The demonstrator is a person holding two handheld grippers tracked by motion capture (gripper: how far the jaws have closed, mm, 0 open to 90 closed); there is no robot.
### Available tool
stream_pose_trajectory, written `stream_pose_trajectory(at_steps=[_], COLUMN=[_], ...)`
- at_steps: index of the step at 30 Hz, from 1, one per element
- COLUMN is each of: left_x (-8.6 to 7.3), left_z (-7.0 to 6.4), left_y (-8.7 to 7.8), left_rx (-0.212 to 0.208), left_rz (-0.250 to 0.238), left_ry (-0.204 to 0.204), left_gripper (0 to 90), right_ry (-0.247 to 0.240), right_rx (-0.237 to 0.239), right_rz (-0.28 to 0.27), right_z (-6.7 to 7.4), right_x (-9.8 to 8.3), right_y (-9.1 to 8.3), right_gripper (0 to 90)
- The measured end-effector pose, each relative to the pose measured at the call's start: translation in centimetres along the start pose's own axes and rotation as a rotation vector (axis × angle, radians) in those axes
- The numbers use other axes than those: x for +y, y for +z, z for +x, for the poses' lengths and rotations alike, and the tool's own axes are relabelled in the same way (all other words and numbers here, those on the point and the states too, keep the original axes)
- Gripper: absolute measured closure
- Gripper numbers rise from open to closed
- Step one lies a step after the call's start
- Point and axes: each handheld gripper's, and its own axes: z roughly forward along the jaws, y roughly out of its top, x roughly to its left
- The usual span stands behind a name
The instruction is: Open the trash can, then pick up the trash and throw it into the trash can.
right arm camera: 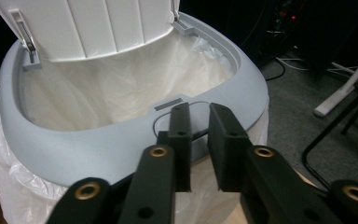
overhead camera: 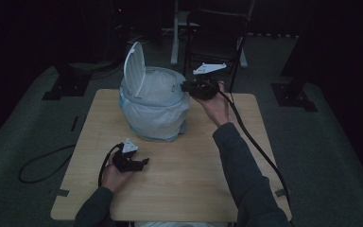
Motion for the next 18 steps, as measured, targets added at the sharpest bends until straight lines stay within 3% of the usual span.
stream_pose_trajectory(at_steps=[7, 10, 14, 18], left_x=[0.0, 0.0, 0.0, 0.0], left_z=[0.0, 0.0, -0.1, -0.1], left_y=[0.0, 0.0, 0.0, 0.0], left_rx=[-0.001, 0.000, 0.001, 0.005], left_rz=[-0.001, -0.001, 0.002, 0.003], left_ry=[-0.001, 0.000, 0.001, 0.004], left_gripper=[28.8, 28.7, 28.8, 28.7], right_ry=[0.006, 0.019, 0.007, 0.027], right_rx=[-0.055, -0.122, -0.151, -0.187], right_rz=[-0.041, -0.035, -0.024, -0.001], right_z=[-0.4, -1.4, -2.3, -3.5], right_x=[-0.4, -1.8, -3.5, -5.4], right_y=[-1.4, -2.6, -3.5, -4.1], right_gripper=[63.1, 61.1, 61.1, 60.2])
